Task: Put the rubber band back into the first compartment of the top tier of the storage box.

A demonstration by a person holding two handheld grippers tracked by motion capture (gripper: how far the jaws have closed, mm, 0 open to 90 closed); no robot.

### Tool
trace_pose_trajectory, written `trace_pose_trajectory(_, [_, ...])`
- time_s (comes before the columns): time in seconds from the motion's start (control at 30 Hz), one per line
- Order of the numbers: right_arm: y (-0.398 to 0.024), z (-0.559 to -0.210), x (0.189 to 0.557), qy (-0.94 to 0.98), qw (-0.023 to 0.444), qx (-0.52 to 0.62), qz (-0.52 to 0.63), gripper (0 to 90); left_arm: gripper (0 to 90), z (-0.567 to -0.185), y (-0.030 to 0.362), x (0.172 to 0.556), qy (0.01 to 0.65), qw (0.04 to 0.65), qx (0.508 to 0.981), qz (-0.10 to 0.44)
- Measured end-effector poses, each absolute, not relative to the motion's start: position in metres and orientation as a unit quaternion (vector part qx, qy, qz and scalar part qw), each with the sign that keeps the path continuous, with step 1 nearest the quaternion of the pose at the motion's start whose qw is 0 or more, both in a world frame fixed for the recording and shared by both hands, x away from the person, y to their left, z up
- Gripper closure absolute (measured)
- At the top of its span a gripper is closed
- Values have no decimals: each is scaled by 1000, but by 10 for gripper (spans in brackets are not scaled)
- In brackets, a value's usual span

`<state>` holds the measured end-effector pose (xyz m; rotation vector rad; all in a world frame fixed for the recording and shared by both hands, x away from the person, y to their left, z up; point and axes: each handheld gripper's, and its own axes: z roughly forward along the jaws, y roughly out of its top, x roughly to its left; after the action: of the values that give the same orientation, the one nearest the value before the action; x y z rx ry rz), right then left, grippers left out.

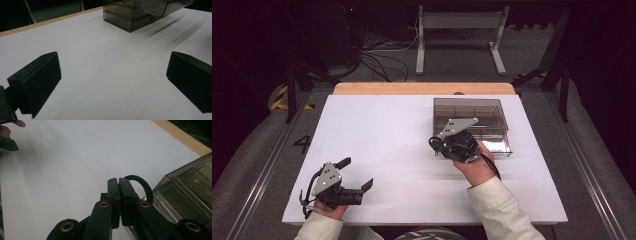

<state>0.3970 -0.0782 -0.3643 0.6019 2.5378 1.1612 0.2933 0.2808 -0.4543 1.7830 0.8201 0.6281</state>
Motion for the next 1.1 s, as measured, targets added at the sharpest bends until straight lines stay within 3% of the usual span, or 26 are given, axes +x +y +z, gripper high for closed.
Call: trace_pose_trajectory(1.1, [-96,-363,408,880,165,261,361,881,4,-454,281,293,343,516,740,261])
